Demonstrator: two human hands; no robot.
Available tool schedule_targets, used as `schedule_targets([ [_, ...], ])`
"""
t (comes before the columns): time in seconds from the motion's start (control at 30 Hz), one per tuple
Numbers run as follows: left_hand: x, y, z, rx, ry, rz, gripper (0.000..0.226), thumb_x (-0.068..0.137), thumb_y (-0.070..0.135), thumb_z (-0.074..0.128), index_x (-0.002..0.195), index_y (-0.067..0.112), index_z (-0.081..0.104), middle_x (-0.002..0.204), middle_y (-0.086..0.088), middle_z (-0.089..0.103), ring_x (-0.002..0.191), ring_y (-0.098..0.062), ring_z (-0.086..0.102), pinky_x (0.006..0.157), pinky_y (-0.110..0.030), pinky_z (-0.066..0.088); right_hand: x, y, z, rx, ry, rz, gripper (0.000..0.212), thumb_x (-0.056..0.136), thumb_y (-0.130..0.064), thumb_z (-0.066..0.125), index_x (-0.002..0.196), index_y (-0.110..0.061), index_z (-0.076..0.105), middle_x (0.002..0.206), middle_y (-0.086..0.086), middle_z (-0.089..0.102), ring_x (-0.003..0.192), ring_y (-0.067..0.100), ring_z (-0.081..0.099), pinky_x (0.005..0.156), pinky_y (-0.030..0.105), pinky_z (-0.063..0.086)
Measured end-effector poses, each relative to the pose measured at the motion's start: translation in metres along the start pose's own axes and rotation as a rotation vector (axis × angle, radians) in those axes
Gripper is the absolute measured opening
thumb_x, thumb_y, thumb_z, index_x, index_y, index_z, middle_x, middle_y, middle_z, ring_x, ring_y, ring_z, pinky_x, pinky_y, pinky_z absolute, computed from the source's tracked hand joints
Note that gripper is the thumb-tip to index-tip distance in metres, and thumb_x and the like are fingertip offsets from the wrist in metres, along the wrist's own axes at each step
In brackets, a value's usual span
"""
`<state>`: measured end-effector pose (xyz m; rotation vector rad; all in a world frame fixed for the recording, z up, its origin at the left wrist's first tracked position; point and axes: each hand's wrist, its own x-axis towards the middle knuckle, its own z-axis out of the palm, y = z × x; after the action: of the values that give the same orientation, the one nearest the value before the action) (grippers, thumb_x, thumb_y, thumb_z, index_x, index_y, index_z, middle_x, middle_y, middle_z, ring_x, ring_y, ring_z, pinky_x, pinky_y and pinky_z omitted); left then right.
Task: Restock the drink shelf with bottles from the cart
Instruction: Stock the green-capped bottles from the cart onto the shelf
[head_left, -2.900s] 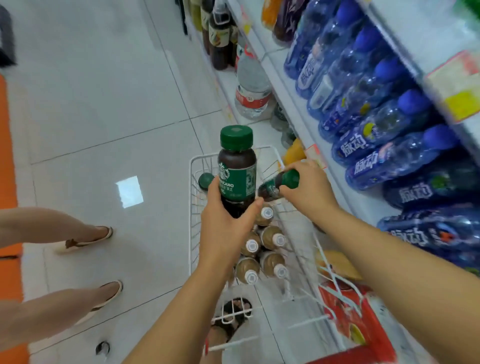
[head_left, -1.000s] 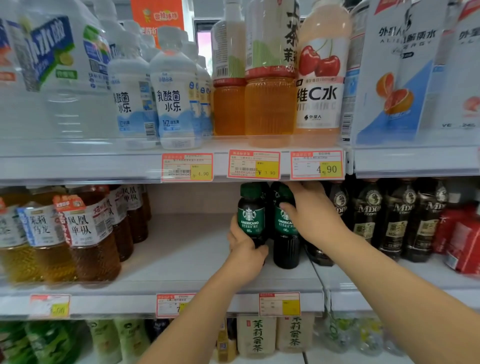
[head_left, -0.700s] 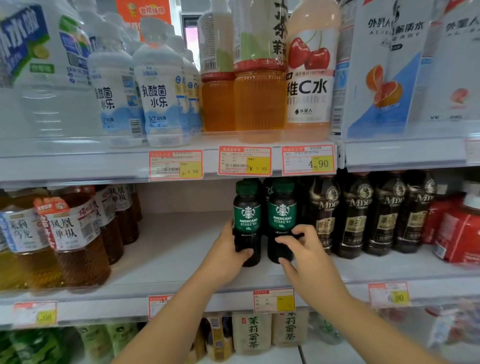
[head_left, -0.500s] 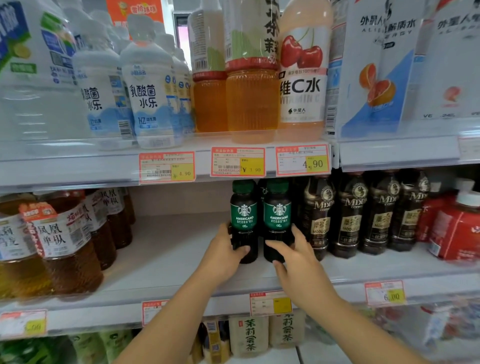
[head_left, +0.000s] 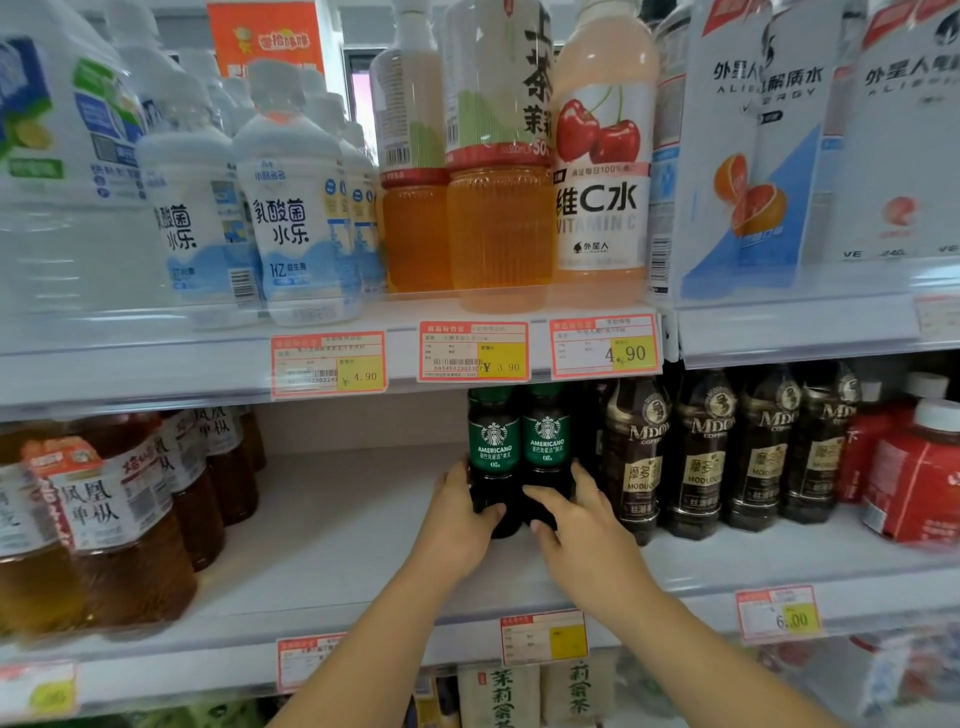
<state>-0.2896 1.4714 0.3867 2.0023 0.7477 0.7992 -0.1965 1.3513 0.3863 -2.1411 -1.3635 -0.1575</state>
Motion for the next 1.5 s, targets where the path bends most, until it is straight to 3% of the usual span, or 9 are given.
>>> schedule_targets([
  [0.13,0.001,0.001,0.001,0.02,0.012,-0.007,0.056,0.084,0.005,0.062,0.133,0.021,0.04,0.129,-0.009,0.048,0.118,-0.022,0.051,0.103,-0.042,0.042,0.001,0.001,-0.002,0.033,-0.029,0.006,0.045,0.095,-0.028,0.046,0.139,-0.035,0.037,0.157,0.005,0.002,0.138,0.023,0.028,0.102,0.035,0.041],
  [0.27,-0.015,0.008,-0.006,0.188,0.077,0.082,0.06,0.09,0.015,0.059,0.142,0.02,0.029,0.138,-0.005,0.038,0.123,-0.02,0.044,0.092,-0.021,0.036,-0.021,-0.004,-0.006,0.065,0.101,-0.066,0.037,0.095,-0.026,0.048,0.132,-0.028,0.049,0.154,0.001,0.018,0.137,0.017,0.031,0.105,0.03,0.038],
  [0.37,-0.052,0.009,-0.03,0.425,0.226,0.246,0.052,0.093,0.026,0.053,0.14,0.029,0.032,0.137,0.004,0.037,0.116,-0.018,0.048,0.082,-0.029,0.043,-0.038,-0.028,-0.005,0.077,0.262,-0.319,0.02,0.087,-0.021,0.054,0.103,-0.022,0.066,0.123,-0.002,0.053,0.103,0.013,0.055,0.087,0.03,0.049],
  [0.53,-0.135,-0.048,-0.088,0.449,0.553,0.4,0.026,0.09,0.019,0.045,0.113,0.02,0.06,0.108,0.004,0.06,0.095,-0.011,0.056,0.08,-0.026,0.046,-0.053,-0.098,0.046,0.196,0.124,-0.643,0.012,0.086,-0.019,0.054,0.09,-0.019,0.066,0.085,-0.005,0.064,0.079,0.011,0.056,0.072,0.026,0.047],
  [0.7,-0.251,-0.151,-0.138,0.596,0.775,0.065,0.025,0.091,0.017,0.043,0.103,0.013,0.065,0.097,-0.003,0.065,0.084,-0.014,0.057,0.073,-0.024,0.045,-0.097,-0.177,0.145,0.384,-0.171,-0.797,0.017,0.086,-0.019,0.052,0.094,-0.014,0.067,0.084,-0.002,0.067,0.075,0.007,0.055,0.069,0.021,0.046],
  [0.9,-0.408,-0.267,-0.152,0.616,0.856,-0.502,0.024,0.084,0.013,0.047,0.1,0.019,0.065,0.097,0.0,0.065,0.084,-0.023,0.06,0.074,-0.03,0.041,-0.176,-0.245,0.294,0.402,-0.639,-0.831,0.018,0.083,-0.022,0.056,0.098,-0.022,0.066,0.08,-0.006,0.068,0.072,0.006,0.055,0.063,0.021,0.045],
  [1.07,-0.507,-0.345,-0.137,0.603,0.834,-0.928,0.023,0.08,0.011,0.056,0.098,0.02,0.066,0.097,0.003,0.064,0.083,-0.024,0.061,0.073,-0.03,0.04,-0.246,-0.28,0.415,0.296,-0.948,-0.836,0.022,0.087,-0.021,0.054,0.107,-0.023,0.063,0.085,0.0,0.068,0.078,0.019,0.062,0.068,0.036,0.052],
  [1.3,-0.571,-0.463,-0.104,0.503,0.732,-1.237,0.032,0.086,0.015,0.059,0.118,0.016,0.06,0.128,-0.006,0.054,0.116,-0.03,0.051,0.096,-0.042,0.039,-0.326,-0.297,0.57,0.109,-1.164,-0.808,0.034,0.088,-0.018,0.053,0.121,-0.019,0.055,0.118,0.006,0.057,0.106,0.026,0.055,0.086,0.038,0.047],
  [1.5,-0.588,-0.514,-0.078,0.396,0.843,-1.172,0.043,0.09,0.014,0.052,0.134,0.016,0.048,0.14,0.0,0.044,0.121,-0.021,0.049,0.093,-0.035,0.044,-0.346,-0.301,0.663,-0.04,-1.121,-0.929,0.044,0.086,-0.016,0.057,0.129,-0.018,0.047,0.137,0.009,0.039,0.115,0.034,0.048,0.086,0.039,0.043],
])
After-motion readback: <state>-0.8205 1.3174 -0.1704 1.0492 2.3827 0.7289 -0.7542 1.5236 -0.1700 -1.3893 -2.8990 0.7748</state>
